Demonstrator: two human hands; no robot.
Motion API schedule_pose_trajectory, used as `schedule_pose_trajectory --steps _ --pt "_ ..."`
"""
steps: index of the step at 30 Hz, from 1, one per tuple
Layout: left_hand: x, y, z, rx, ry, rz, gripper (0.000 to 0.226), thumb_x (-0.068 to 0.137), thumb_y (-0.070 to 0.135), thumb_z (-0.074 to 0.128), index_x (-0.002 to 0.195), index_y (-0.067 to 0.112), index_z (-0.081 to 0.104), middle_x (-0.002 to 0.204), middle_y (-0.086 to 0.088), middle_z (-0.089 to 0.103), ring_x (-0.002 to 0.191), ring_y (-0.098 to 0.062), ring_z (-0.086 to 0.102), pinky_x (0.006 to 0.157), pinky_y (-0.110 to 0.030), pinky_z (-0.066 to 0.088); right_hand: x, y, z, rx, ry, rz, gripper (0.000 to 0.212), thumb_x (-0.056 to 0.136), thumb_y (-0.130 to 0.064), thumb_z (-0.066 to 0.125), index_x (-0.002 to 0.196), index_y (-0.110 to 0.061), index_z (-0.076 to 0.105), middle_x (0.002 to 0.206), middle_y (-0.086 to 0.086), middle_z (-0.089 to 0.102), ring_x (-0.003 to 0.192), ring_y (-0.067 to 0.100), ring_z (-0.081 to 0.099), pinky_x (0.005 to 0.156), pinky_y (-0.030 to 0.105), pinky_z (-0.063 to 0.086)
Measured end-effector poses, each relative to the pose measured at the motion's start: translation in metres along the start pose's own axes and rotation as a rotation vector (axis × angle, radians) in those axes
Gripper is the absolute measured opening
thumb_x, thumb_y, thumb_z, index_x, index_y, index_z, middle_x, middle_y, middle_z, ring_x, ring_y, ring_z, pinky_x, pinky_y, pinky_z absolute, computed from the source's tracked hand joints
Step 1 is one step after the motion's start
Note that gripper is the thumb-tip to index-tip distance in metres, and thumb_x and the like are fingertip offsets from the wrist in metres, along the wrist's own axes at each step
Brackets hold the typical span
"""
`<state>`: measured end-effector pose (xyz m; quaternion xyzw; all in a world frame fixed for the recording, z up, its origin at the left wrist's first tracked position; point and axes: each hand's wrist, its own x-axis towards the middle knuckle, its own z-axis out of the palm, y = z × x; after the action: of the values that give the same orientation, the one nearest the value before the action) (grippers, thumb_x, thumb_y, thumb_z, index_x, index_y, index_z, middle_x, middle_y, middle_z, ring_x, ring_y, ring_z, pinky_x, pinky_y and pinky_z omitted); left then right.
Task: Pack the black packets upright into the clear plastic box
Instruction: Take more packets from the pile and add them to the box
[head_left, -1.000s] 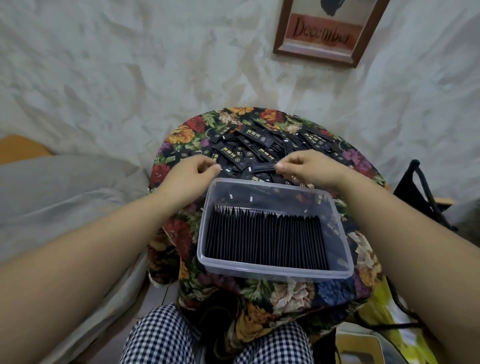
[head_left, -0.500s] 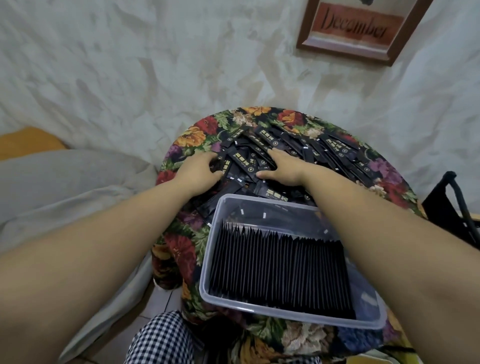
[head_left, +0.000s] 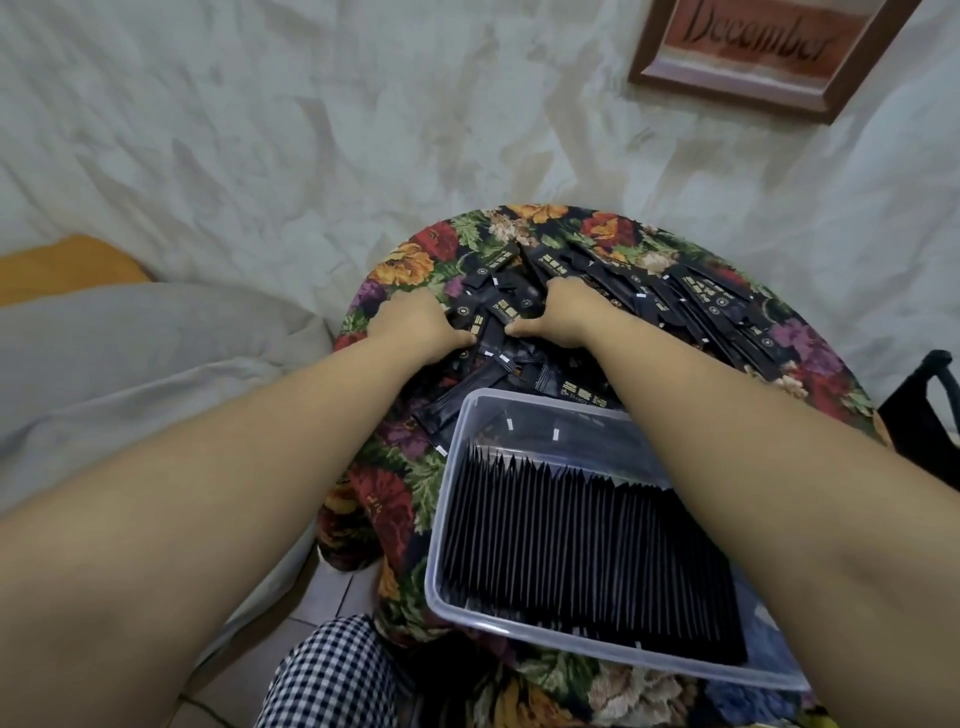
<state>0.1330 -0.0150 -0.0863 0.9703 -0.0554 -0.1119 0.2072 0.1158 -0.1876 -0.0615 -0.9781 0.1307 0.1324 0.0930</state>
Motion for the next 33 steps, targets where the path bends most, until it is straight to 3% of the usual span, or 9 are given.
schedule_pose_trajectory --steps 5,8,12,15,17,21,27,30,33 --pt "-0.004 -0.001 -0.003 -0.029 0.031 0.123 0.044 0.092 0.032 0.057 0.123 0.002 0.05 0.12 -0.015 0.057 0.104 -0.032 0.055 0.081 -0.036 0.045 -0.002 0.008 -0.006 0.17 -0.005 -0.067 0.07 0.093 -0.035 0.057 0.147 -0.002 0.025 0.148 0.017 0.037 0.132 0.032 0.04 0.103 0.036 0.035" --pt "-0.004 -0.003 -0.009 -0.119 0.033 0.156 0.04 0.094 0.025 0.055 0.127 0.001 0.05 0.124 -0.018 0.056 0.11 -0.033 0.054 0.084 -0.034 0.042 0.0 0.015 -0.008 0.253 0.027 -0.08 0.06 0.096 -0.031 0.055 0.145 -0.004 0.033 0.148 0.015 0.039 0.132 0.031 0.04 0.1 0.033 0.035" --pt "-0.002 -0.003 -0.017 -0.239 0.043 0.165 0.038 0.097 0.022 0.049 0.13 0.003 0.047 0.127 -0.017 0.055 0.111 -0.033 0.054 0.084 -0.031 0.041 0.002 0.023 -0.01 0.376 0.073 -0.077 0.048 0.097 -0.027 0.054 0.137 -0.003 0.045 0.138 0.016 0.05 0.122 0.033 0.049 0.087 0.029 0.037" --pt "-0.005 0.003 -0.024 -0.302 0.052 0.199 0.038 0.099 0.023 0.044 0.132 0.005 0.042 0.127 -0.013 0.053 0.11 -0.031 0.053 0.077 -0.028 0.038 0.0 0.03 -0.016 0.473 0.125 -0.069 0.038 0.096 -0.024 0.054 0.127 -0.001 0.053 0.122 0.017 0.062 0.109 0.032 0.059 0.094 0.038 0.047" --pt "-0.009 0.01 -0.03 -0.383 0.062 0.218 0.033 0.1 0.021 0.042 0.129 0.006 0.043 0.117 -0.006 0.055 0.105 -0.025 0.053 0.076 -0.025 0.035 -0.005 0.032 -0.021 0.566 0.157 -0.081 0.03 0.098 -0.019 0.052 0.121 -0.001 0.052 0.102 0.013 0.07 0.092 0.028 0.066 0.089 0.044 0.052" --pt "-0.014 0.022 -0.039 -0.773 -0.03 0.2 0.028 0.1 0.017 0.04 0.127 0.007 0.042 0.102 -0.01 0.066 0.085 -0.021 0.066 0.075 -0.036 0.055 -0.018 0.031 -0.036 0.729 0.272 -0.13 0.011 0.101 -0.016 0.042 0.108 -0.009 0.048 0.081 0.002 0.064 0.066 0.015 0.059 0.073 0.036 0.052" --pt "-0.038 0.046 -0.069 -1.043 -0.031 0.249 0.017 0.101 0.018 0.041 0.117 0.013 0.043 0.092 -0.006 0.06 0.068 -0.016 0.064 0.054 -0.03 0.051 -0.046 0.013 -0.075 1.133 0.507 -0.143 0.013 0.102 -0.015 0.04 0.111 -0.008 0.047 0.081 -0.002 0.06 0.063 0.007 0.06 0.062 0.025 0.05" --pt "-0.056 0.056 -0.082 -1.074 -0.006 0.319 0.005 0.1 0.017 0.043 0.103 0.014 0.046 0.079 -0.003 0.054 0.062 -0.014 0.054 0.057 -0.028 0.05 -0.068 0.004 -0.09 1.501 0.463 -0.173 0.015 0.101 -0.013 0.042 0.112 -0.004 0.049 0.08 0.002 0.061 0.054 0.004 0.063 0.057 0.025 0.053" --pt "-0.084 0.063 -0.086 -1.059 -0.048 0.388 0.008 0.099 0.017 0.046 0.105 0.013 0.05 0.073 0.001 0.045 0.058 -0.011 0.044 0.053 -0.022 0.043 -0.1 -0.002 -0.091 1.654 0.353 -0.183 0.016 0.101 -0.013 0.043 0.097 -0.003 0.055 0.069 0.001 0.066 0.052 0.006 0.063 0.052 0.025 0.054"
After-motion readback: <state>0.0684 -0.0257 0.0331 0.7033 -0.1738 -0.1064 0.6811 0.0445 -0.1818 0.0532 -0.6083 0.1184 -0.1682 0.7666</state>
